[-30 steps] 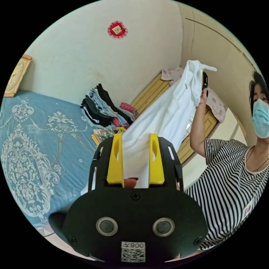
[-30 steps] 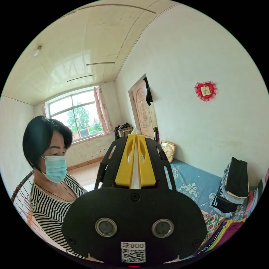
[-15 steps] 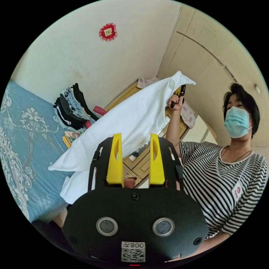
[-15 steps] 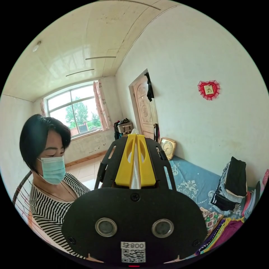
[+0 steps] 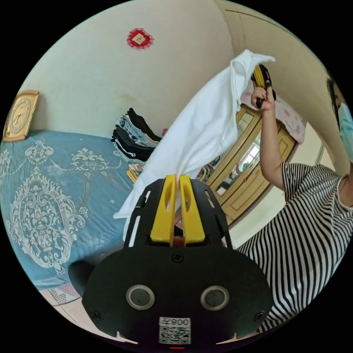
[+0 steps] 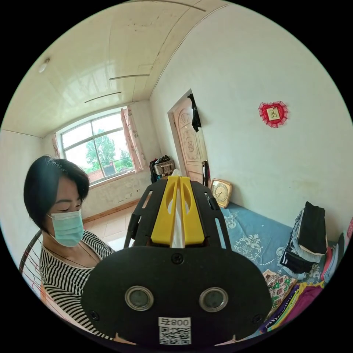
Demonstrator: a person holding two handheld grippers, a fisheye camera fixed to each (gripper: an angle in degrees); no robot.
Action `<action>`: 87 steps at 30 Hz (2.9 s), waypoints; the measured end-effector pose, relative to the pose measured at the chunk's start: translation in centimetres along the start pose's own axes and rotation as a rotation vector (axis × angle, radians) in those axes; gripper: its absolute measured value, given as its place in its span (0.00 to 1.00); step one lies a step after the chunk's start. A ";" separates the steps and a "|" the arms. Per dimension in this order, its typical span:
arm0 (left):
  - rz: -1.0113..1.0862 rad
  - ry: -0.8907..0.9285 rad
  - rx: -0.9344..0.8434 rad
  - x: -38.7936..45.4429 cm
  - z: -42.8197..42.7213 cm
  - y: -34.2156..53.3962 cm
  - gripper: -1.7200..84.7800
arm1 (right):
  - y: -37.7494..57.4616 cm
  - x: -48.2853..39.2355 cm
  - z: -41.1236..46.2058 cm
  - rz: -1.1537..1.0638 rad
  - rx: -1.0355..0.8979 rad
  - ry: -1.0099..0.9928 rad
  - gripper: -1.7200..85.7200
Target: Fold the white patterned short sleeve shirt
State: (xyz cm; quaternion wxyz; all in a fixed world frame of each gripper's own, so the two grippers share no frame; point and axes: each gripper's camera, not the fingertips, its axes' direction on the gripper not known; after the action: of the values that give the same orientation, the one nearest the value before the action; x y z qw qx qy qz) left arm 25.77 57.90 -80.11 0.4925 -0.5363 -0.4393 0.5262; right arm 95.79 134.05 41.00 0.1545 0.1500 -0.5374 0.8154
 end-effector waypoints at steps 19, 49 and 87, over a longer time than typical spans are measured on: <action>0.215 -0.463 0.525 15.0 -35.0 -3.3 0.03 | 8.0 2.2 2.6 0.055 0.054 -0.096 0.02; 0.238 -0.734 0.412 2.4 -37.9 -16.7 0.04 | 11.2 27.0 30.3 0.152 -0.048 -0.039 0.02; -1.075 -0.293 -0.081 -48.5 -28.1 21.1 0.18 | 53.9 46.6 59.6 1.160 -0.717 0.112 0.10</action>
State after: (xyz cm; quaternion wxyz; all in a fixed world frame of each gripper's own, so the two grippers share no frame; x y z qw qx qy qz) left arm 49.89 5.36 -95.73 0.6044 -0.1764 -0.7347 0.2527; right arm 35.93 63.13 37.90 -0.2396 -0.2648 -0.7591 0.5443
